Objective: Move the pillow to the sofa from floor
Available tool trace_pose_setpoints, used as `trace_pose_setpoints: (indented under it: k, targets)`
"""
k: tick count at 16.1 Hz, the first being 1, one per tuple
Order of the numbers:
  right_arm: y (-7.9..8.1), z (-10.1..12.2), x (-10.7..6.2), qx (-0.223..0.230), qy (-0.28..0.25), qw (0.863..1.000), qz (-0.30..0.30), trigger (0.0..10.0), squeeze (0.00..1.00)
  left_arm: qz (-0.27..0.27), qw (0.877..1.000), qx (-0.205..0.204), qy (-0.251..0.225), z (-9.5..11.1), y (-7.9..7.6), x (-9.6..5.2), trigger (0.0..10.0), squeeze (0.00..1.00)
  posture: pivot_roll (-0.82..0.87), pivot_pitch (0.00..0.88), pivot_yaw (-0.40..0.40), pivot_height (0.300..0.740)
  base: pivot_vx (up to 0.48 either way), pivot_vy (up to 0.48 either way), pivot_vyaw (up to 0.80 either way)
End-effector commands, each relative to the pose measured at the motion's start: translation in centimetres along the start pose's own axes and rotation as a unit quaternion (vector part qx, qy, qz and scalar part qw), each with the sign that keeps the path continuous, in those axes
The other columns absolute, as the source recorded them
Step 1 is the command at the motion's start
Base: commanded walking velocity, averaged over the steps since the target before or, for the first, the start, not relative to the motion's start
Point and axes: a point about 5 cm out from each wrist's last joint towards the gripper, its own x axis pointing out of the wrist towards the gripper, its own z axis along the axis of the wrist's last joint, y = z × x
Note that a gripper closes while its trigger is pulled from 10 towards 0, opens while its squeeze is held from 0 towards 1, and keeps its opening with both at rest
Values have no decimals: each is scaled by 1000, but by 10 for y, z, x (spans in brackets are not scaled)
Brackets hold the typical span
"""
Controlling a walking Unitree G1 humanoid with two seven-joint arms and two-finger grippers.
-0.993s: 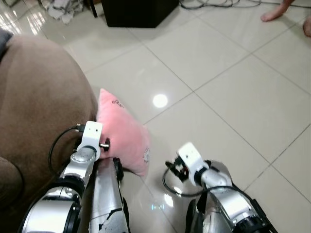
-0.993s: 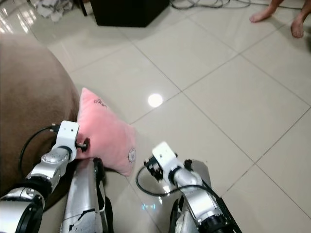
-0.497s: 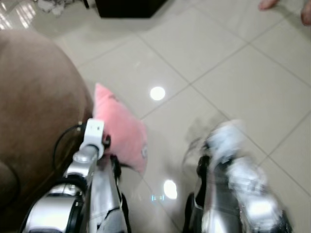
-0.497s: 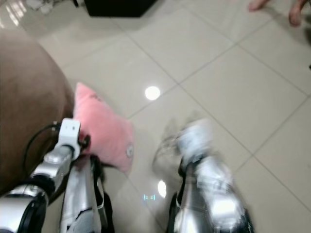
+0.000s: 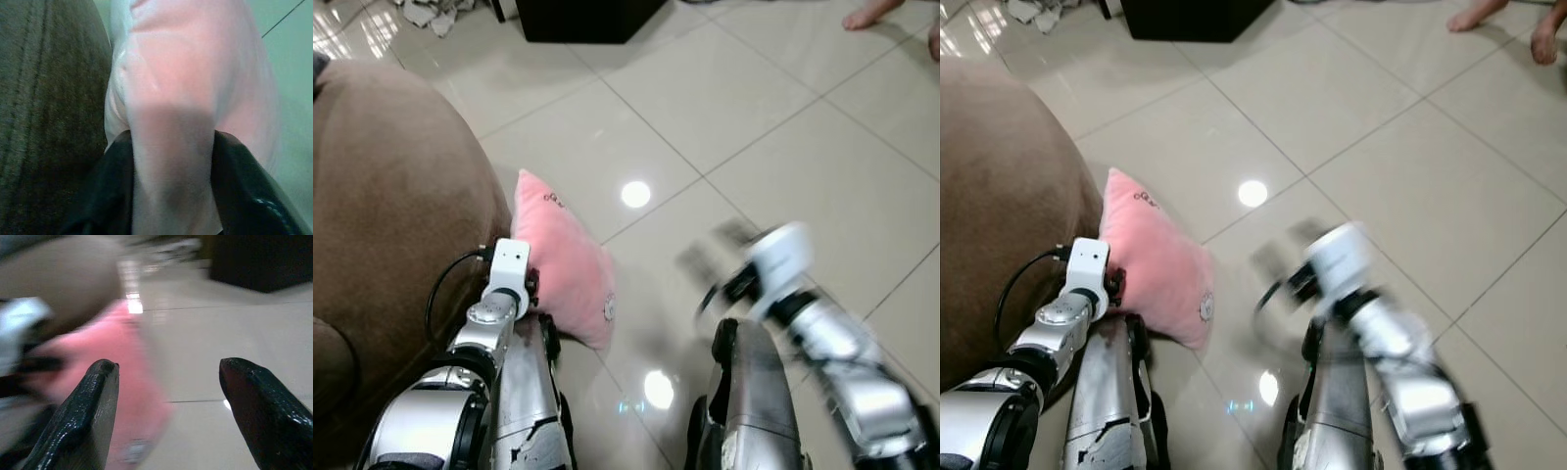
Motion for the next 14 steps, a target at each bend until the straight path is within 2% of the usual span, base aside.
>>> trace_pose_setpoints:
  k: [1, 2, 5, 9, 14]
  targets:
    - [11, 2, -1, 1, 1, 999, 46, 10000, 0, -4, 1000, 4, 17, -7, 0, -1, 0, 0, -93, 153, 21, 496, 0, 0, 0]
    - [18, 3, -2, 7, 5, 997, 80, 10000, 0, -6, 1000, 5, 16, -6, 0, -1, 0, 0, -92, 156, 22, 496, 0, 0, 0]
    - [21, -1, -8, 7, 30, 992, 126, 10000, 0, -13, 1000, 3, 13, -4, 0, 0, 0, 0, -91, 158, 22, 496, 0, 0, 0]
    - [19, -9, -13, 9, 58, 988, 144, 10000, 0, -26, 1000, 3, 14, -3, -3, 0, 0, 0, -91, 155, 20, 496, 0, 0, 0]
    - [20, -15, -15, 9, 69, 987, 147, 10000, 0, -43, 999, 3, 19, -5, -7, 0, 0, 0, -91, 153, 25, 496, 0, 0, 0]
